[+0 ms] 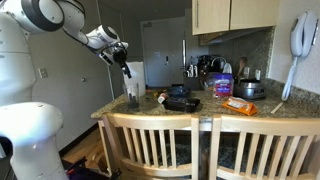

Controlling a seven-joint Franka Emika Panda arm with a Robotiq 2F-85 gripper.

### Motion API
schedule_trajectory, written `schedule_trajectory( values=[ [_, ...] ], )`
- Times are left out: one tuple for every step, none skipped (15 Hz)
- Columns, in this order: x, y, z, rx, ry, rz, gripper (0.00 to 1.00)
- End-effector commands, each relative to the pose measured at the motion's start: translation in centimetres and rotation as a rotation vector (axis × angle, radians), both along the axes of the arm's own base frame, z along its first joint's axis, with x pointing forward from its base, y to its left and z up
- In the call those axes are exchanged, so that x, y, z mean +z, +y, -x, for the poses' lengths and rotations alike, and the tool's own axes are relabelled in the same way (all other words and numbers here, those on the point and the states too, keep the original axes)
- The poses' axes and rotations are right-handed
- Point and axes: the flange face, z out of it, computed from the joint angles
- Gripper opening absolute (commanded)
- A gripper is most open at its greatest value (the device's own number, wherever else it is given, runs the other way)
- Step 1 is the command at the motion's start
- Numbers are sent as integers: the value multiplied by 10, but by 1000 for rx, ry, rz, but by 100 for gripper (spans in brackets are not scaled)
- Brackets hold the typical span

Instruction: Pick up the clear container on the countertop

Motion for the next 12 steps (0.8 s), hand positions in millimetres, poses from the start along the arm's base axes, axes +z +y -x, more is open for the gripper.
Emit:
schedule_trajectory(
  values=[
    [-6, -2, 7, -16, 44, 17, 100],
    [-12, -7, 13, -37, 83, 32, 100],
    [-25, -15, 24, -83, 142, 72, 100],
    [-42, -26, 37, -131, 172, 99, 100],
    [-55, -32, 46, -176, 209, 119, 100],
    [-31, -17, 25, -119, 154, 79, 100],
    [-42, -20, 29, -133, 175, 90, 100],
    [-42, -20, 28, -133, 174, 90, 100],
    [-39, -18, 27, -130, 167, 88, 100],
    [-36, -16, 26, -126, 160, 87, 100],
    [-34, -15, 26, -125, 156, 86, 100],
    [-33, -15, 26, -125, 154, 85, 100]
  ],
)
